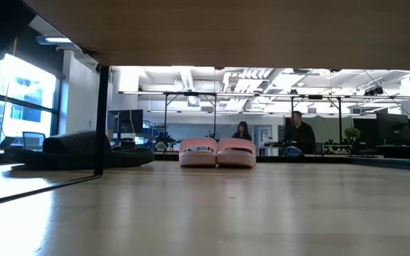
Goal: Pick and place slides into the shelf
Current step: Put the black slipper on the shelf
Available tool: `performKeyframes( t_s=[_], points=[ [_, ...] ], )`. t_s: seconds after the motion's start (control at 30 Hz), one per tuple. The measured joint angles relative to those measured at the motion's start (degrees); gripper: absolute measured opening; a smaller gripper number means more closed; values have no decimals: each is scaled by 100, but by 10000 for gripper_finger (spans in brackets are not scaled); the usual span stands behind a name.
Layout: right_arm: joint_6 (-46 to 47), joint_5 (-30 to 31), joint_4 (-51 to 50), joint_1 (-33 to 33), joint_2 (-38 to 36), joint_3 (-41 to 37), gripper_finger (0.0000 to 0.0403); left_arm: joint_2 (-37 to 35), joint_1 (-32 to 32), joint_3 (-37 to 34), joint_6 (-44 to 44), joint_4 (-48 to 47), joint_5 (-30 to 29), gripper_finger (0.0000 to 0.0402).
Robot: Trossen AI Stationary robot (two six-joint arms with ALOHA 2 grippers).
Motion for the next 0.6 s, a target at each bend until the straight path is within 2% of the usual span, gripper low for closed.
performKeyframes(
  t_s=[0.6],
  points=[
    [-159,116,-36,0,0,0,197,420,-126,2,-180,814,110,28]
  ],
)
